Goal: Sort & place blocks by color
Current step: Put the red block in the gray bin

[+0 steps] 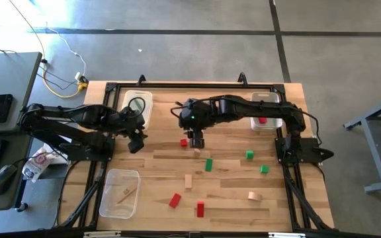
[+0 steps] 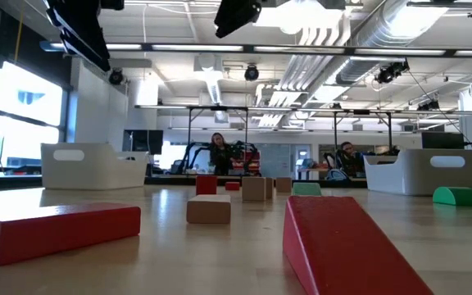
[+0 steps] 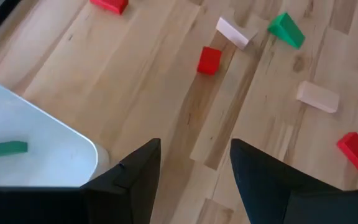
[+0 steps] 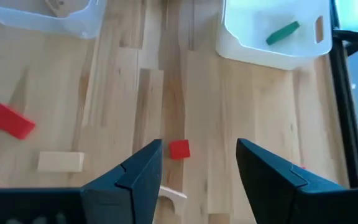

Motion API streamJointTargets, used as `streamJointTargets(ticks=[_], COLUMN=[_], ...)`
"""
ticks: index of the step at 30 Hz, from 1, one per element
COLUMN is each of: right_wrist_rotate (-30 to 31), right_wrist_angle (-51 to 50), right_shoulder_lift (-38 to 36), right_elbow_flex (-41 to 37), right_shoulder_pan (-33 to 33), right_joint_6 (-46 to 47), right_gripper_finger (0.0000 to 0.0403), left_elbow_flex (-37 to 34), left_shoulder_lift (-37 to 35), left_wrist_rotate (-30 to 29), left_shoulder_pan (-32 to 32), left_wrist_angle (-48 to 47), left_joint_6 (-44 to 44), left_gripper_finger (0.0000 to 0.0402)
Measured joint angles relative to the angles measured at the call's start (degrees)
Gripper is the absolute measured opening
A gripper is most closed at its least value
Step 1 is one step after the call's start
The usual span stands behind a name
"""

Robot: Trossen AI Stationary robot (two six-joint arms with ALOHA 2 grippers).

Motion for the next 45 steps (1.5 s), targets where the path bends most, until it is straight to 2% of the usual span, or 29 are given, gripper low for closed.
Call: streamJointTargets(ticks=[3,12,25,32,45], right_wrist_rotate=[-0.09,-1.45,-1.29,1.30,5.15], right_wrist_angle=[-0.14,-0.94,-1.41,0.47,1.99], right_shoulder_lift=[2.18,10.06,17.29,20.39,25.26], right_elbow_flex=[0.00,0.00,0.00,0.00,0.00], right_shoulder_pan=[-0.48,0.07,0.07,0.03,-0.07], right_joint_6=[-0.46,-5.67,-5.79,-6.30,-5.67], right_gripper_finger=[0.0193,0.0193,0.0201,0.0223,0.0225], left_elbow_flex=[0.00,0.00,0.00,0.00,-0.02], left_shoulder_lift=[-0.14,-0.14,-0.11,-0.11,-0.09], left_wrist_rotate=[-1.67,-1.83,-2.00,-2.00,-2.00], left_shoulder_pan=[-1.06,-2.41,-2.48,-2.48,-2.48], left_wrist_angle=[0.04,0.01,0.01,0.03,0.06], left_joint_6=[-0.09,-0.13,0.00,0.00,-0.01], left_gripper_finger=[0.0180,0.0180,0.0180,0.0180,0.0180])
